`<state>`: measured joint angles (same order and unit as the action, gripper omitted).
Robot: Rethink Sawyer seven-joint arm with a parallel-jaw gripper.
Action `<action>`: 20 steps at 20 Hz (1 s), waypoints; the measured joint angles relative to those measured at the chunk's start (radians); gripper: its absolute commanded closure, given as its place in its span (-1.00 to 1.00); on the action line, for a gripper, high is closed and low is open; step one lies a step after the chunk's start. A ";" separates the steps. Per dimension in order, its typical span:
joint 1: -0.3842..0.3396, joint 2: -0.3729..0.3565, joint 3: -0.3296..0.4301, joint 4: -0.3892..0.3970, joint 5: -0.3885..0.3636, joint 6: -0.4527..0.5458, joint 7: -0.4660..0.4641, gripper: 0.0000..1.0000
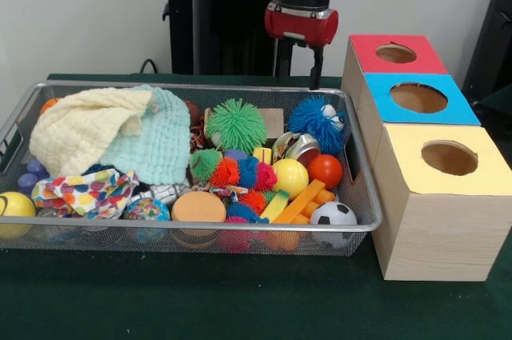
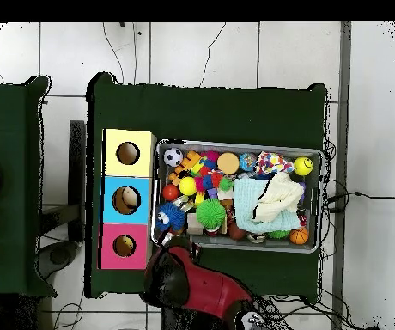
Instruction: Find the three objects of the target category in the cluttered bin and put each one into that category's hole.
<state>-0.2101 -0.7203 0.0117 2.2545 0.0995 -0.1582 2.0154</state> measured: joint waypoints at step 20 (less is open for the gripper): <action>-0.040 0.139 0.001 -0.164 0.000 0.000 0.000 -1.00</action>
<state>-0.2504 -0.5813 0.0124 2.0900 0.0993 -0.1584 2.0154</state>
